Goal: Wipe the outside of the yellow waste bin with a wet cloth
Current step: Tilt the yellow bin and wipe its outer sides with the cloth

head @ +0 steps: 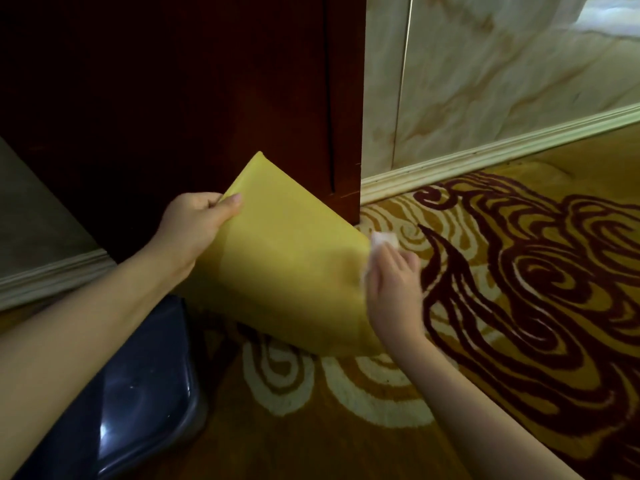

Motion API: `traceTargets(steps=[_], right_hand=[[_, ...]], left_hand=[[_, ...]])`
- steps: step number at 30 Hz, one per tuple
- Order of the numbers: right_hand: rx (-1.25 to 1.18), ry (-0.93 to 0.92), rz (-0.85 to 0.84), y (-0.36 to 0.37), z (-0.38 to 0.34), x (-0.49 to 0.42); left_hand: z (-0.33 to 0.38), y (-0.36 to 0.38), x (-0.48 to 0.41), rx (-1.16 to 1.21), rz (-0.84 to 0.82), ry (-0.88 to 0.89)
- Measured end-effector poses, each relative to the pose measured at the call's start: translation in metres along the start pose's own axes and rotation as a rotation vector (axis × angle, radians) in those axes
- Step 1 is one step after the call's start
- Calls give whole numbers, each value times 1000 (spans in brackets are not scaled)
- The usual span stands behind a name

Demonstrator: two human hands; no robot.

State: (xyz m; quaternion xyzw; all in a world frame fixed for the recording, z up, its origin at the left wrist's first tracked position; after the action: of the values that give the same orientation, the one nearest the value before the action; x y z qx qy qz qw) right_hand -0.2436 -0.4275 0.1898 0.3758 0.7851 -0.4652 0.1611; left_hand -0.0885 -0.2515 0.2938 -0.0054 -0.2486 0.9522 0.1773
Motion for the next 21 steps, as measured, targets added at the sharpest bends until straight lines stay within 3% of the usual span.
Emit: traceTargets(steps=[2,4,10,21], right_hand=[[-6,-196,-75,14,-43,-21],[15,-275,-173,31,-73,-36],[48,-261,-297,46,-69,-41],[146,-124,-271,33,6,5]], left_hand=[[-5,-2,4,-2,-8,26],[-7,-6,6,-1,-23,36],[-19,-13,4,22,-21,15],[-23,-16,-7,16,-29,18]])
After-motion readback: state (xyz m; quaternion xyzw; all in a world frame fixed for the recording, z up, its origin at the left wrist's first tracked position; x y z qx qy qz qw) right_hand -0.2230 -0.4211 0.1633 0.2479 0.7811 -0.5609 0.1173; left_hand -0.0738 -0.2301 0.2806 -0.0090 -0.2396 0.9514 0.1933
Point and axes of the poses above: each hand's wrist, its own x-axis away from the middle knuckle, its own y-axis out of the palm, z = x × y, the point moved 2 cm from there along -x, towards the middle knuckle, and after that the axes turned 13 degrees about -y, right-handed, at the moved point
